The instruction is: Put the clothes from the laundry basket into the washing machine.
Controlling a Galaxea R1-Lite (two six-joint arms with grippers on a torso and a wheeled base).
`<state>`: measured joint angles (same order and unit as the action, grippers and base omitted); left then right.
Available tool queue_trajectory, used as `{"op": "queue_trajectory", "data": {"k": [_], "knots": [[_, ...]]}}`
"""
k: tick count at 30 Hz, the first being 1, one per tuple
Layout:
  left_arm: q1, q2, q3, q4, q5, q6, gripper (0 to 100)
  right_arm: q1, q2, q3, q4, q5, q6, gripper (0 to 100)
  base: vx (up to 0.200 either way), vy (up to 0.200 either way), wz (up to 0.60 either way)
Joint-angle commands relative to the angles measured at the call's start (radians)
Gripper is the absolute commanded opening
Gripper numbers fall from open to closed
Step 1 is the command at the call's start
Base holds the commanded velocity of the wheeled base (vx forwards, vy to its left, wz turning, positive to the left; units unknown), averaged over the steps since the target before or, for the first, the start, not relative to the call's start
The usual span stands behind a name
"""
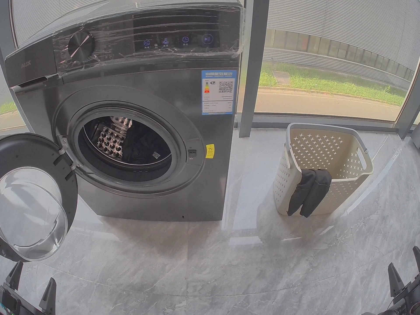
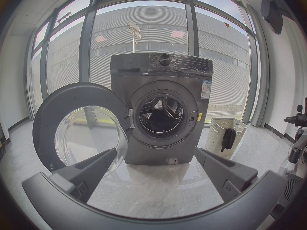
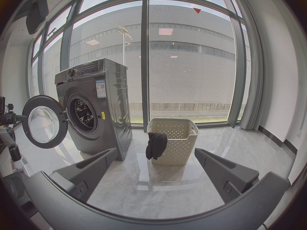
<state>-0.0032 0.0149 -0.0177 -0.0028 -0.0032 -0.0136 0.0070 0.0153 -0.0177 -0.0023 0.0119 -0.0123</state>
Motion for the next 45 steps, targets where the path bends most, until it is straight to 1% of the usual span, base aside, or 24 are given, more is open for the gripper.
{"op": "queue_trajectory", "data": {"k": [1,12,27,29,42,45], "knots": [[0.000,-0.013,0.016,0.000,0.000,0.000,100,0.001,-0.015,0.018,-0.001,0.000,0.000,100,0.000,-0.200,0.00],[0.000,-0.013,0.016,0.000,0.000,0.000,100,0.001,-0.015,0.018,-0.001,0.000,0.000,100,0.000,-0.200,0.00],[0.000,-0.013,0.016,0.000,0.000,0.000,100,0.001,-0.015,0.018,-0.001,0.000,0.000,100,0.000,0.000,0.00],[0.000,-0.013,0.016,0.000,-0.001,0.003,100,0.001,-0.015,0.018,-0.001,0.000,0.000,100,0.000,-0.200,0.00],[0.000,-0.013,0.016,0.000,0.000,0.001,100,0.001,-0.015,0.018,-0.001,0.000,0.000,100,0.000,-0.200,0.00],[0.000,-0.013,0.016,0.000,0.000,0.001,100,0.001,-0.015,0.018,-0.001,0.000,-0.001,100,0.000,0.000,0.00]]}}
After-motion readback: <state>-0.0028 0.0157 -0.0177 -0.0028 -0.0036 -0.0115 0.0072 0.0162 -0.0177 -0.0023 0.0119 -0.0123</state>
